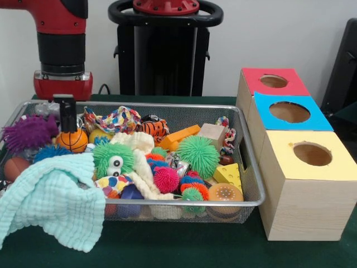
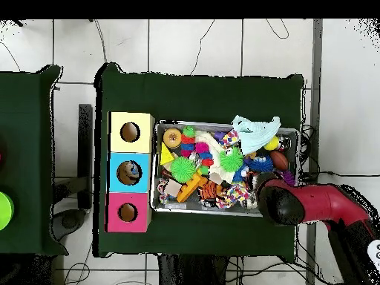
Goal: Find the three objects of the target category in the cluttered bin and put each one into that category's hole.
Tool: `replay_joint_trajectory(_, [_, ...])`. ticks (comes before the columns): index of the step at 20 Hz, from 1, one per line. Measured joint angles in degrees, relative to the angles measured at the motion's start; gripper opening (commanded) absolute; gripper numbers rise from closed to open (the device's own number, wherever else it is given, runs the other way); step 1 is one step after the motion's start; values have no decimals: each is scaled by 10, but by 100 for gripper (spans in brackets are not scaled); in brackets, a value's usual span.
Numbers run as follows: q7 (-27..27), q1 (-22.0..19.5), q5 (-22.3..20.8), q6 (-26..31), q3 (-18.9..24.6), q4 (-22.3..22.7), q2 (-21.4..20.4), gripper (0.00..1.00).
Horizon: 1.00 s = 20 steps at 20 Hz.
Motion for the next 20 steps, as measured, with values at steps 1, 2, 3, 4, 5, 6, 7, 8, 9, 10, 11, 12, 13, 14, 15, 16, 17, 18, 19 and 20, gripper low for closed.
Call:
replay_joint_trajectory(1, [0,-12,0,-2,16,3,0,0])
replay_joint_trajectory(2, [0,-19,0,-4,25,5,0,0])
replay_joint_trajectory(3, [0,-26,0,-6,35,7,1,0])
replay_joint_trajectory(4, [0,-30,0,-7,41,8,2,0])
replay_joint_trajectory(5, [0,-38,0,-10,55,10,4,0])
replay_joint_trajectory(6, [0,-42,0,-11,63,11,6,0])
replay_joint_trajectory(7, [0,-48,0,-14,77,13,9,0])
replay_joint_trajectory(8, [0,-53,-1,-17,88,14,12,0])
replay_joint_trajectory(9, [0,-56,-1,-19,95,15,14,0])
replay_joint_trajectory(10, [0,-59,-1,-20,101,15,15,0])
replay_joint_trajectory(11, [0,-62,-1,-23,110,15,18,0])
replay_joint_trajectory(12, [0,-66,-2,-29,124,15,22,0])
replay_joint_trajectory(13, [0,-67,-2,-32,130,15,24,0])
replay_joint_trajectory(14, [0,-68,-3,-33,133,15,24,0])
replay_joint_trajectory(15, [0,-68,-4,-36,137,15,25,0])
replay_joint_trajectory(16, [0,-68,-7,-39,142,15,25,0])
replay_joint_trajectory(17, [0,-68,-12,-45,149,15,25,0])
replay_joint_trajectory(18, [0,-68,-14,-47,152,15,25,0])
replay_joint_trajectory(19, [0,-68,-16,-50,155,15,25,0])
replay_joint_trajectory(20, [0,-68,-20,-54,160,15,25,0])
